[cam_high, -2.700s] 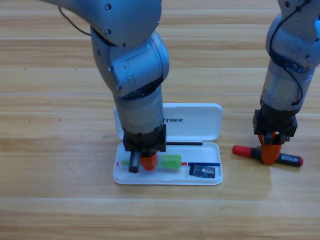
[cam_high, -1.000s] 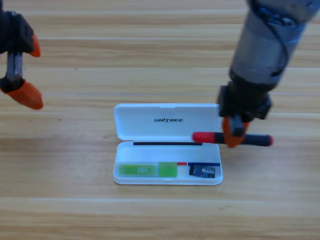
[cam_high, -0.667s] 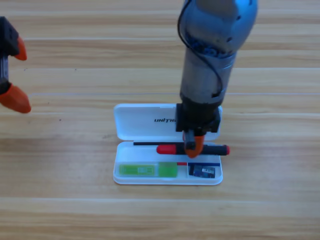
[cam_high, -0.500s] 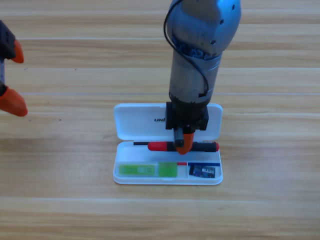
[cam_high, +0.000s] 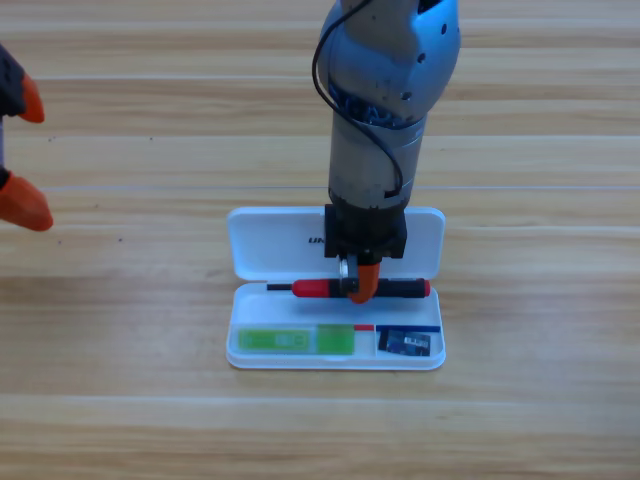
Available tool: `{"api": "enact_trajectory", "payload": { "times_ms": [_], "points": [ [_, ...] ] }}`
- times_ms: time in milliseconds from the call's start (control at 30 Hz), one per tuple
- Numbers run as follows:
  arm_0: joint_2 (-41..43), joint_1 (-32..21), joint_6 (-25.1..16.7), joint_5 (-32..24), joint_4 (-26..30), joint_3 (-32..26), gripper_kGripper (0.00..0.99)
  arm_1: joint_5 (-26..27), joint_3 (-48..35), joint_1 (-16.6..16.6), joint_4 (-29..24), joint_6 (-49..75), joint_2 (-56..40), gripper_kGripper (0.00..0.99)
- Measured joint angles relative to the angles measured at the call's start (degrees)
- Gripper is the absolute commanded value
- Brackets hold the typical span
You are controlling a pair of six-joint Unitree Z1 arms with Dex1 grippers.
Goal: Clean up eraser and pencils
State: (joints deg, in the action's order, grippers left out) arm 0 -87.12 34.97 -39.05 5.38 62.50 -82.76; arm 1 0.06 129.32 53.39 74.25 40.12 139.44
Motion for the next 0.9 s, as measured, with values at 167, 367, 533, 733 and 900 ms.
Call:
{"api": "enact_trajectory", "payload": {
  "times_ms": [167,367,533,733,900],
  "points": [
    [0.0,0.0,0.0,0.0,-0.4,1.2,0.99,-0.1,0.0,0.0,0.0,-0.1,0.0,0.0],
    [0.0,0.0,0.0,0.0,-0.6,2.2,0.99,-0.1,0.0,0.0,0.0,-0.2,0.0,0.0],
    [0.0,0.0,0.0,0.0,-0.6,2.2,0.99,-0.1,0.0,0.0,0.5,-0.6,0.0,0.477],
    [0.0,0.0,0.0,0.0,-0.6,2.3,0.99,1.5,0.0,0.0,1.6,-0.6,0.0,0.658],
    [0.0,0.0,0.0,0.0,-1.7,2.8,0.99,3.8,0.0,0.2,2.8,-0.6,-0.4,0.81]
  ]
}}
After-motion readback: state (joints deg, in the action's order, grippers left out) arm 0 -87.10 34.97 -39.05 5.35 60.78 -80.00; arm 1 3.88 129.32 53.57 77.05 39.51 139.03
